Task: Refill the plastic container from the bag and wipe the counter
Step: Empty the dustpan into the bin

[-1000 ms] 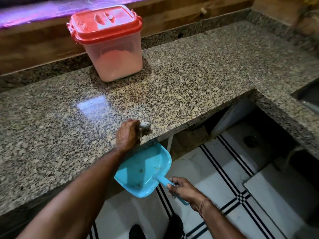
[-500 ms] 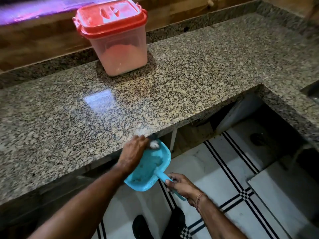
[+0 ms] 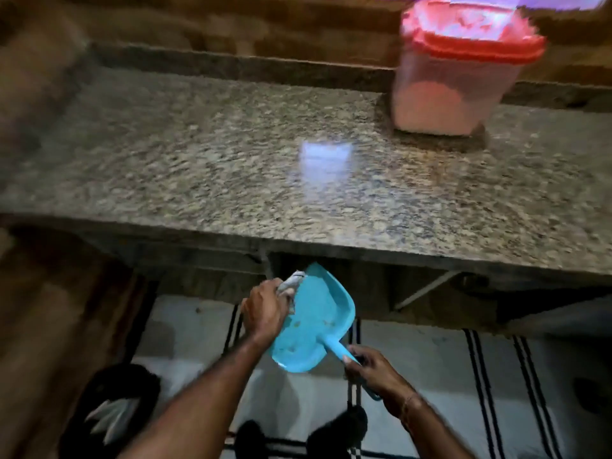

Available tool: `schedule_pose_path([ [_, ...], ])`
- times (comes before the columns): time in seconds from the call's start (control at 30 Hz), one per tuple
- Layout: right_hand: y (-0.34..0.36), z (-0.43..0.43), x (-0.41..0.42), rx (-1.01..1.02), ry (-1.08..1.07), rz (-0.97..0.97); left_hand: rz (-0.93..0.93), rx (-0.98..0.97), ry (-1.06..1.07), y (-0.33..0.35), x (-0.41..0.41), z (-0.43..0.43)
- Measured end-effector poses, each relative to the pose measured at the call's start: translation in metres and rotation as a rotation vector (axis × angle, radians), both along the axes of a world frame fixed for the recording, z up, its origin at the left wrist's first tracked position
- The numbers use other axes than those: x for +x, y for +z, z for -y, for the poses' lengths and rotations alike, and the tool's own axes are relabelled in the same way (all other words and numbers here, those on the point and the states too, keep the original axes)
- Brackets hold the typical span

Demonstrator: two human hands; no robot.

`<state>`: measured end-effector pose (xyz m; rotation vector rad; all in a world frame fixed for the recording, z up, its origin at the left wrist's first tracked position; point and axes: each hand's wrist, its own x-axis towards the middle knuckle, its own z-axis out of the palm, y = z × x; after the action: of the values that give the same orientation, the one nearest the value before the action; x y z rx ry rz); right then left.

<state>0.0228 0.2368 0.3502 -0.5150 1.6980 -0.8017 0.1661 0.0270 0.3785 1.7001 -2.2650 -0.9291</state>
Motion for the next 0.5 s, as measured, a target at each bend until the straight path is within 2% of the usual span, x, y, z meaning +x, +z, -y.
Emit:
schedule_pose_path([
  [0.33,-0.045,0.116,0.212,0.066,0.469,-0.002,-0.026,0.182,0.664,-0.051,0.323,-0.010],
  [0.5,-0.070,0.155,0.330,0.114,0.625,-0.021,-0.057,0.220,0.957,-0.068,0.448,-0.037],
])
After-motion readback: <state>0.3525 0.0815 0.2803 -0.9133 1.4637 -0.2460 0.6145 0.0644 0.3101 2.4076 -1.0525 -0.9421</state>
